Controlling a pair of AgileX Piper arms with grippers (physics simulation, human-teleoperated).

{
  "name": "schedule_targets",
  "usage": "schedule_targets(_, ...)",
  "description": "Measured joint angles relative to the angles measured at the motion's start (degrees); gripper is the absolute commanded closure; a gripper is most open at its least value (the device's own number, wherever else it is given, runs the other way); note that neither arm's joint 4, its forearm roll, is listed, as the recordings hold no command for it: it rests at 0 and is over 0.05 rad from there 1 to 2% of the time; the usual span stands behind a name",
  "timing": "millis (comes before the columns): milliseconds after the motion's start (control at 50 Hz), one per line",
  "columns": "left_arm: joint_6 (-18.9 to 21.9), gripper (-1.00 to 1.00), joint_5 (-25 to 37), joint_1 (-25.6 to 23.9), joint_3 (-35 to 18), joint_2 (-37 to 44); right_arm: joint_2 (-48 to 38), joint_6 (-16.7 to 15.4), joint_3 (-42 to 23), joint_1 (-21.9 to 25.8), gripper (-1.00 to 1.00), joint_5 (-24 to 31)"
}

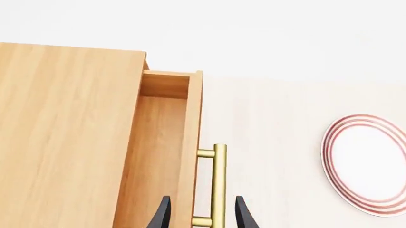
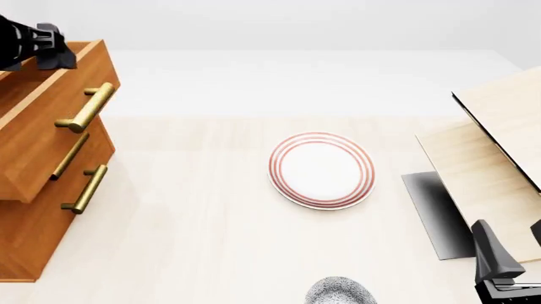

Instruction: Open the top drawer of the cabinet and put the bowl in it.

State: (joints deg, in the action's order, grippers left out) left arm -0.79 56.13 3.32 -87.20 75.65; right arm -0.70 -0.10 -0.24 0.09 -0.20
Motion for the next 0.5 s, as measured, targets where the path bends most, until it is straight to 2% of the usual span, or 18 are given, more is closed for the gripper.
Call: schedule_targets(500,0.19,-1.0,-3.12,0.6,2.84,1.29,-0.02,0.01,0.0,0.0,-1.0,0.0)
